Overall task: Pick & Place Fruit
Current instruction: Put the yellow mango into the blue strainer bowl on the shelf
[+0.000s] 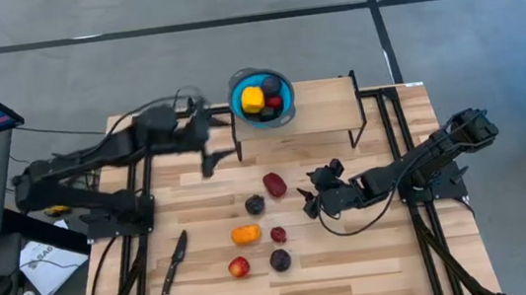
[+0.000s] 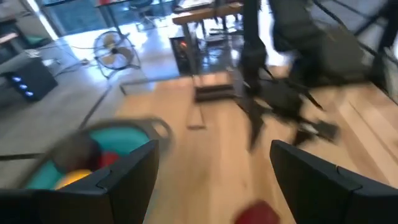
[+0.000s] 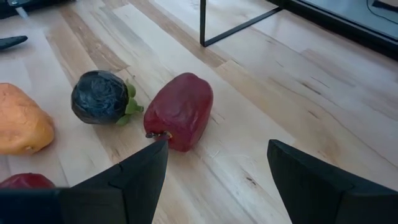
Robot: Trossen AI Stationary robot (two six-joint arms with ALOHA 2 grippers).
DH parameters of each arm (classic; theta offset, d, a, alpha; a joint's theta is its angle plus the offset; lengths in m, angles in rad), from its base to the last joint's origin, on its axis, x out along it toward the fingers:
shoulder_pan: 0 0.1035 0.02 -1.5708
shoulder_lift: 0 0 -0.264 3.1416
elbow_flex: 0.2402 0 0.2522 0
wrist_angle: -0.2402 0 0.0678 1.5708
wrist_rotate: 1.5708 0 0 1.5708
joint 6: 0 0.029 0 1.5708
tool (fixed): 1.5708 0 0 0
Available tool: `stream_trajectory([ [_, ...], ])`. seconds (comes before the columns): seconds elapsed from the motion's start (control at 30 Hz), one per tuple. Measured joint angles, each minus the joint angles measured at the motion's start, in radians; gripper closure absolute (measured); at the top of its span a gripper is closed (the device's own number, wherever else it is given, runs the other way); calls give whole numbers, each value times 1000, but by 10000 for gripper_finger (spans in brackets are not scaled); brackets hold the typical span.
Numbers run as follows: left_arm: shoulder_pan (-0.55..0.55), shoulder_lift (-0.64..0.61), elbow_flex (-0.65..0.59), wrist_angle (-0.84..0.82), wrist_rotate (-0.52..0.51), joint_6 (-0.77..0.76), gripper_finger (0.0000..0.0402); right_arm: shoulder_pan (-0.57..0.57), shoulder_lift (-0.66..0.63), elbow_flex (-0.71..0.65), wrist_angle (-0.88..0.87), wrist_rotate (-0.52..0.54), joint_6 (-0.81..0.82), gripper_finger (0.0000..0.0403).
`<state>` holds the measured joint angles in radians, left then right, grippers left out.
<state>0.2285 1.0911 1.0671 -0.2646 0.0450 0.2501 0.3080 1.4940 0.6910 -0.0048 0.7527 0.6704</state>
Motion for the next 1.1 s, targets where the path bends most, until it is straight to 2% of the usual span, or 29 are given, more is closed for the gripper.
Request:
stream_trajectory([
  [0.1,-65,-108,-149,19,-40,0,104,0,0,0,1,6,0,132],
  [0.23,-141,-194,-344,139,-75,-26,104,-4,0,0,2,8,-1,132],
  [0.4,-211,-183,-571,333,-74,-30,104,-10,0,0,26,8,-19,132],
  [0.5,-246,-143,-664,406,-39,-30,104,-10,0,0,46,8,-34,132],
  [0.73,-381,-39,-711,427,-5,-97,103,-10,0,0,52,8,-45,132],
  [0.87,-464,61,-710,510,-13,-128,99,-10,0,0,57,8,-45,132],
  [1.1,-492,227,-711,651,-49,-241,79,-9,0,0,58,8,-45,132],
])
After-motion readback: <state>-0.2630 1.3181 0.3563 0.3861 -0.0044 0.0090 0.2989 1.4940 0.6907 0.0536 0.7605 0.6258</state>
